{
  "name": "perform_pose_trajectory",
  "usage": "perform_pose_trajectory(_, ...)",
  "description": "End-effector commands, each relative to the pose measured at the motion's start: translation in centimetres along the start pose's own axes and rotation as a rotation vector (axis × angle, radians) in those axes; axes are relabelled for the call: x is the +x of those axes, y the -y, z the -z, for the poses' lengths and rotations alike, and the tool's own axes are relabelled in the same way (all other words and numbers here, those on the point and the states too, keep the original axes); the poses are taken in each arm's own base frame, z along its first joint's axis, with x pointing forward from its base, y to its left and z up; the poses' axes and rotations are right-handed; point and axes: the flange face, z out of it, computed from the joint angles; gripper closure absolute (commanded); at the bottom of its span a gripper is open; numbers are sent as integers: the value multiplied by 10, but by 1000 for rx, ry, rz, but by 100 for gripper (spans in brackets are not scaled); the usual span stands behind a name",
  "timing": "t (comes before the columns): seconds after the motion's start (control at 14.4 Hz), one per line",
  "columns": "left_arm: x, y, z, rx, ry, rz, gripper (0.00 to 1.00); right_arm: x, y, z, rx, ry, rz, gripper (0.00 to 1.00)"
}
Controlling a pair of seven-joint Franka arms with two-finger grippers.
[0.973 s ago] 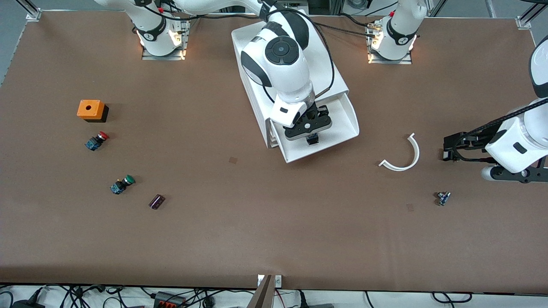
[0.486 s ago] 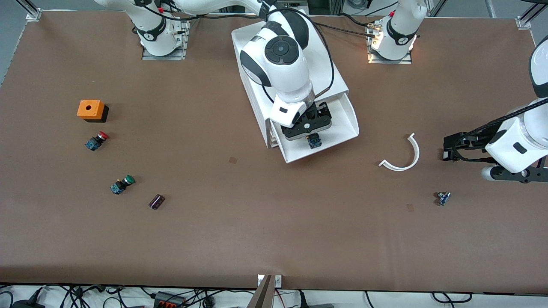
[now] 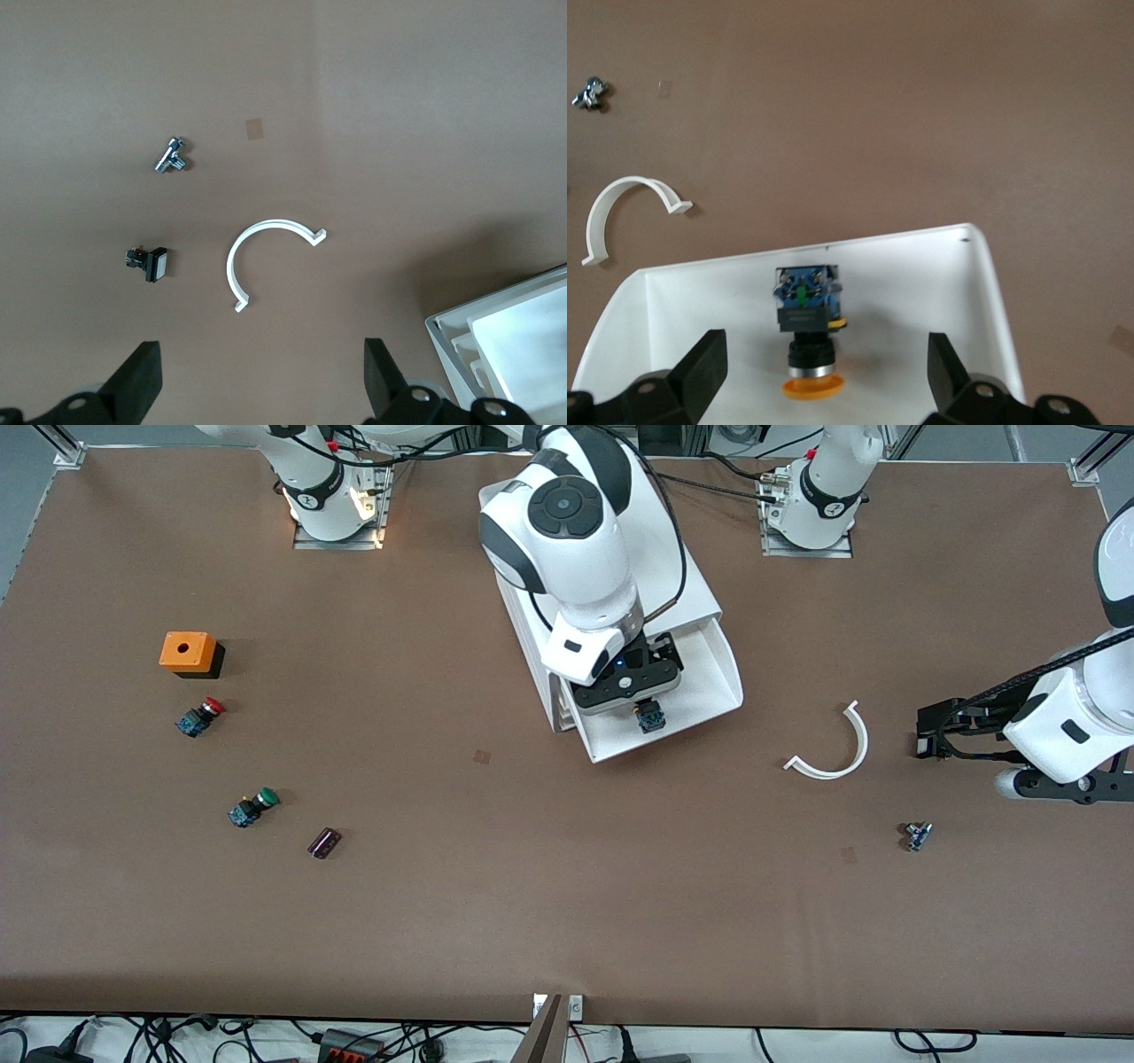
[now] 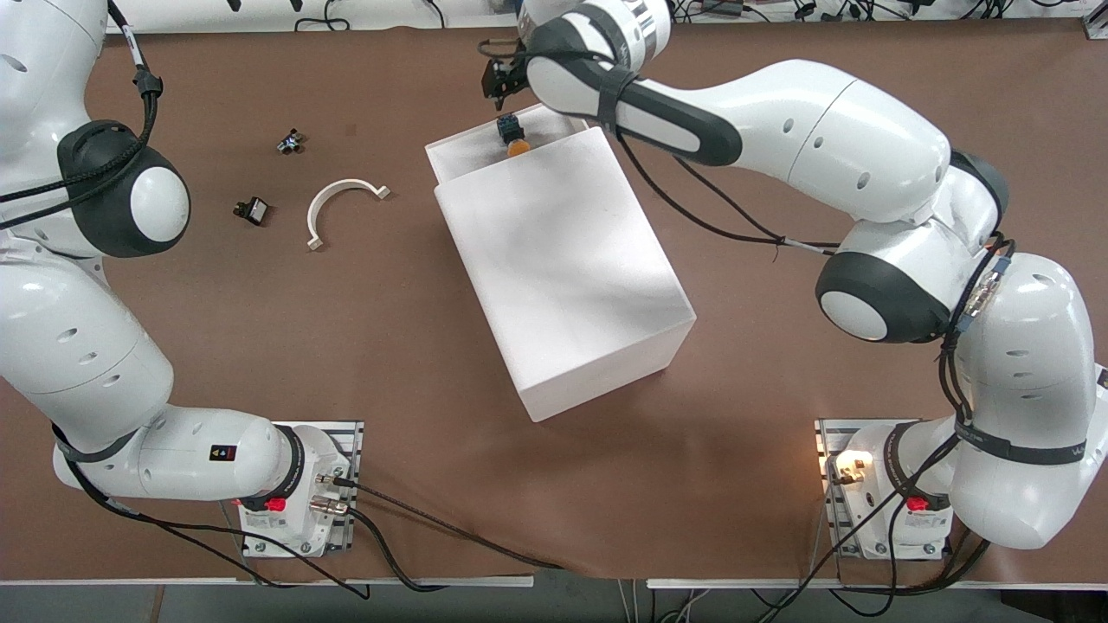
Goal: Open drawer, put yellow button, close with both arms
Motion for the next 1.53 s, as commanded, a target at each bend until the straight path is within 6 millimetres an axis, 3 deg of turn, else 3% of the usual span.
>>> perform_pose_trajectory(0.0,-6,-5,6,-22,6,2,0,25,-37,32,0,-4,-60,0)
perform_pose_trajectory(0.21,-5,-10,4,-89,15,-5,0,53,-98,63,-57,-17,-106,0)
perform_pose_trajectory(0.42,-4,-18,-10,-119,54,-20,0,74,-156,76,-137,-18,-105,0)
perform_pose_trajectory(0.49,-3,-26,-12,-111,57,-22,0,79,-176,79,-151,-4,-102,0)
perform_pose_trajectory(0.63,10,-56,-37,-104,71,-2,0,91,-222,86,-171,15,-113,0)
perform_pose_trajectory(0.76,26,-68,-47,-118,10,109,0,101,-273,94,-190,40,-97,0)
perform_pose_trajectory(0.97,34,-136,-88,-112,-39,173,0,106,-345,107,-203,98,-123,0)
perform_pose_trajectory(1.11,34,-171,-107,-124,-74,212,0,105,-382,123,-210,108,-176,0)
perform_pose_trajectory(1.25,33,-194,-135,-127,-92,212,0,100,-409,137,-216,143,-217,0)
perform_pose_trajectory(1.46,19,-233,-168,-121,-89,202,0,89,-432,157,-225,195,-253,0)
